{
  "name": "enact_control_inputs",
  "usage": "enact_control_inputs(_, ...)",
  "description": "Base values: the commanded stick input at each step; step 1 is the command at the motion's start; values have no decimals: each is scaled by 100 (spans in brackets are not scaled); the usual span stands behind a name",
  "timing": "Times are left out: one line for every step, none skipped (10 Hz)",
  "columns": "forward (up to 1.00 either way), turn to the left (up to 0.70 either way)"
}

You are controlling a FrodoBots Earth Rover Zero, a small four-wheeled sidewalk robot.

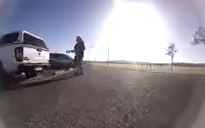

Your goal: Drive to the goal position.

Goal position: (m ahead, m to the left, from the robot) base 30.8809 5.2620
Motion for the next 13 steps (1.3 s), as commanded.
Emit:
enact_control_inputs(70,0)
enact_control_inputs(70,0)
enact_control_inputs(70,0)
enact_control_inputs(70,0)
enact_control_inputs(70,0)
enact_control_inputs(70,0)
enact_control_inputs(70,0)
enact_control_inputs(70,0)
enact_control_inputs(70,0)
enact_control_inputs(70,0)
enact_control_inputs(70,0)
enact_control_inputs(70,0)
enact_control_inputs(70,0)
